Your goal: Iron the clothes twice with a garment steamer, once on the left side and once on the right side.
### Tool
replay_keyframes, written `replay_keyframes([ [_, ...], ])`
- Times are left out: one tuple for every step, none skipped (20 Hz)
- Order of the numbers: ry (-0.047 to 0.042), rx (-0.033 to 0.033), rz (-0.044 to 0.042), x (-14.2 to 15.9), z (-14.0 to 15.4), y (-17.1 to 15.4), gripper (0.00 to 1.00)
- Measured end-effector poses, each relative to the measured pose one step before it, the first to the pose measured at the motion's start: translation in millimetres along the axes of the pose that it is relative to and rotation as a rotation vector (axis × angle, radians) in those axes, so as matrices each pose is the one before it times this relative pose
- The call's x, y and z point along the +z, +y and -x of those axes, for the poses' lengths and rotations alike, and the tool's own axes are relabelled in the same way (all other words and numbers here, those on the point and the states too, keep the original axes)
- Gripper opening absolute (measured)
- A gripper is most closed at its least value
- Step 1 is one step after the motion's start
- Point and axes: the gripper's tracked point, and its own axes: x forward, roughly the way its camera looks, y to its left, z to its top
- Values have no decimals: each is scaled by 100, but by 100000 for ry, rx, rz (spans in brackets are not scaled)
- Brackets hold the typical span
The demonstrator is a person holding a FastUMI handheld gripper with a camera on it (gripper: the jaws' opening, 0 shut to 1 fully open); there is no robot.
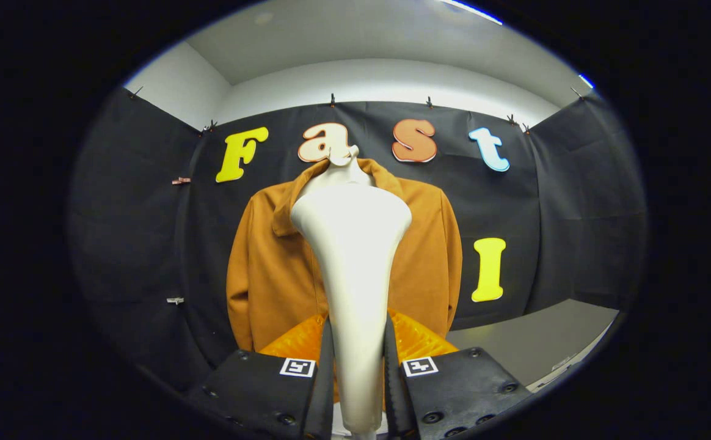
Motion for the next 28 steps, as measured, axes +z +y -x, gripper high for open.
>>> replay_keyframes([
  [-1479, -384, 721, 348, 237, -257, 38],
  [-811, -477, 613, 163, 239, -237, 38],
  [-424, -297, 416, 76, 110, -161, 37],
  [-152, -372, 149, 45, 124, -206, 37],
  [129, -639, 50, 36, 74, -268, 37],
  [120, -511, -143, 12, 28, -262, 37],
  [152, -441, -143, 6, -4, -163, 37],
  [76, -541, 31, 30, 66, -264, 37],
  [183, -421, 141, 23, 101, -239, 37],
  [162, -332, 9, -51, 49, -229, 37],
  [245, -276, 29, -23, 138, -162, 37],
  [245, 46, 15, -59, -25, -86, 38],
  [224, 226, -50, 39, -8, -35, 37],
  [113, 192, 13, 14, -7, -14, 37],
  [130, 45, 189, -16, 121, -157, 37],
  [95, 71, 86, 28, -23, -103, 37],
  [168, -5, -44, -13, 21, -72, 37],
  [163, -61, -105, -8, -19, -122, 37],
  [1, -200, -153, 33, -16, -180, 38],
  [-80, -334, -121, 32, -69, -216, 38],
  [-63, -363, 57, 109, 36, -133, 37],
  [-135, -312, 87, 91, -26, -164, 37],
  [-117, -261, 42, 13, -27, -158, 37],
  [-109, -143, -38, 113, -42, -120, 37],
  [-137, -203, -96, 17, -73, -105, 37],
  [-7, -277, -156, 27, -45, -148, 37],
  [52, -136, -282, 13, -6, -53, 37],
  [5, 29, -236, -3, -141, 34, 37],
])
